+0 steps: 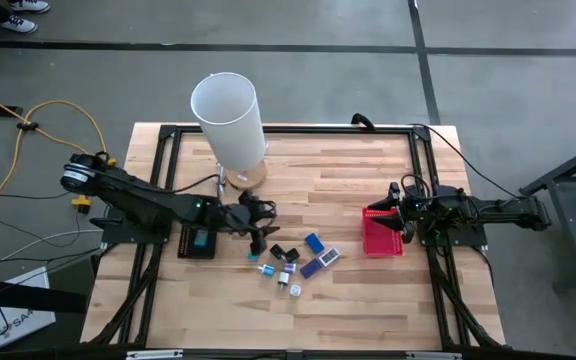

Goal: Pick & Place Office items
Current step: Put the bottom dark blue digital timer into the black bin

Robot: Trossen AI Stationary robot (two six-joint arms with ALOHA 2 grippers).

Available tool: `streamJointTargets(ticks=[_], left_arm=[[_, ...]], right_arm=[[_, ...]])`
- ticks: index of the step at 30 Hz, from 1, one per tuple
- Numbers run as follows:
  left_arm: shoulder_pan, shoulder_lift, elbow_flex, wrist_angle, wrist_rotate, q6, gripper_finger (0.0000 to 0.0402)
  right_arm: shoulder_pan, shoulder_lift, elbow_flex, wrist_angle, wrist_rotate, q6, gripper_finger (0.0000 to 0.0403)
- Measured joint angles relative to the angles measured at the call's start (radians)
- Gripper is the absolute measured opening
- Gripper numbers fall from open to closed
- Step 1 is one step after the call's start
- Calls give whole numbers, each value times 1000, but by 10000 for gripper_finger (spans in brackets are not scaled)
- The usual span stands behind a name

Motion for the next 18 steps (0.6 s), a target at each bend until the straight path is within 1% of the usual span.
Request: streamJointTargets(ticks=[9, 11, 14, 18], left_arm=[[-58, 174, 309, -261, -13, -54, 179], [-67, 208, 356, -302, -16, -89, 179], [-83, 251, 407, -338, -15, -103, 179], [-104, 310, 471, -338, -19, -104, 179]], right_arm=[[0, 0, 0, 0, 0, 0, 174], [0, 0, 0, 0, 0, 0, 174], [0, 0, 0, 0, 0, 0, 174], [0, 0, 0, 0, 0, 0, 174]])
